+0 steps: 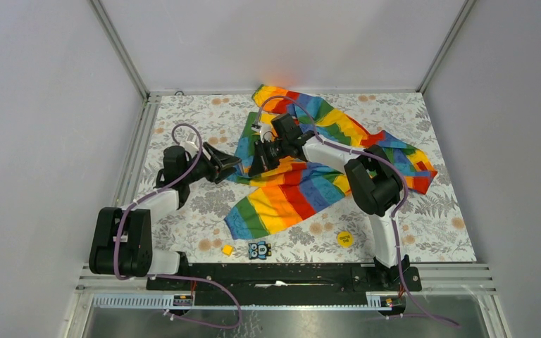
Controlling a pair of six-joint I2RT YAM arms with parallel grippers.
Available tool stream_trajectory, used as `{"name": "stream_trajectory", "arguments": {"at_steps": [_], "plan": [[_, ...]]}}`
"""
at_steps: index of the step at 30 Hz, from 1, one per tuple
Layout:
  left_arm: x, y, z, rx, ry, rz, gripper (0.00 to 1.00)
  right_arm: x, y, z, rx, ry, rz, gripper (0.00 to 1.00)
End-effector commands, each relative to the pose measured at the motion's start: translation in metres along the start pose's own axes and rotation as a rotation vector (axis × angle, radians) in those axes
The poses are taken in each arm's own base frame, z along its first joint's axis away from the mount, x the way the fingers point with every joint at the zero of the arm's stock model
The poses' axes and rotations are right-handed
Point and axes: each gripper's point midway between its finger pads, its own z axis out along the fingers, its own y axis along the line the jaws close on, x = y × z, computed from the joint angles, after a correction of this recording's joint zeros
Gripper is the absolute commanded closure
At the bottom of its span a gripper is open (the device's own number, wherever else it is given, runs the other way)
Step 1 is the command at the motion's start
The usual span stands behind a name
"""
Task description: Zip up the jacket
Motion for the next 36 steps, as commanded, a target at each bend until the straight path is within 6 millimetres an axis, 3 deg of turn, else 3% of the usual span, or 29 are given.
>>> {"name": "stream_trajectory", "arguments": {"at_steps": [1, 4, 10, 20, 21, 23, 24, 26, 27, 30, 32, 36], "plan": [[-0.001, -0.028, 0.002, 0.103, 0.002, 0.065, 0.42, -0.026, 0.025, -0.014, -0.062, -0.060, -0.060, 1.00], [-0.007, -0.023, 0.010, 0.065, -0.013, 0.061, 0.41, -0.026, 0.027, -0.015, -0.065, -0.063, -0.060, 1.00], [-0.025, 0.009, 0.030, -0.079, -0.052, -0.109, 0.43, -0.027, 0.029, -0.018, -0.071, -0.070, -0.063, 1.00], [-0.018, 0.003, 0.062, -0.048, 0.003, -0.132, 0.54, -0.030, 0.031, -0.018, -0.071, -0.080, -0.062, 1.00], [-0.018, 0.004, 0.063, -0.044, 0.007, -0.125, 0.61, -0.030, 0.032, -0.017, -0.072, -0.079, -0.060, 0.95], [-0.019, -0.003, 0.065, 0.000, 0.026, -0.070, 0.89, -0.029, 0.030, -0.017, -0.067, -0.076, -0.055, 1.00], [-0.023, -0.008, 0.064, 0.021, 0.036, -0.025, 1.00, -0.027, 0.028, -0.016, -0.056, -0.066, -0.051, 1.00], [-0.031, -0.021, 0.061, 0.060, 0.049, 0.120, 1.00, -0.020, 0.007, -0.018, 0.044, -0.024, -0.030, 1.00], [-0.031, -0.014, 0.058, 0.004, 0.074, 0.166, 1.00, -0.015, -0.013, -0.022, 0.122, -0.003, 0.011, 1.00], [-0.046, -0.021, 0.036, -0.002, 0.035, 0.295, 1.00, -0.012, -0.049, -0.042, 0.106, -0.034, 0.175, 1.00], [-0.047, -0.020, 0.025, 0.026, 0.046, 0.295, 1.00, -0.009, -0.052, -0.045, 0.116, -0.036, 0.175, 1.00], [-0.042, -0.023, 0.023, 0.040, 0.073, 0.302, 1.00, -0.008, -0.048, -0.035, 0.117, -0.022, 0.173, 1.00]]}}
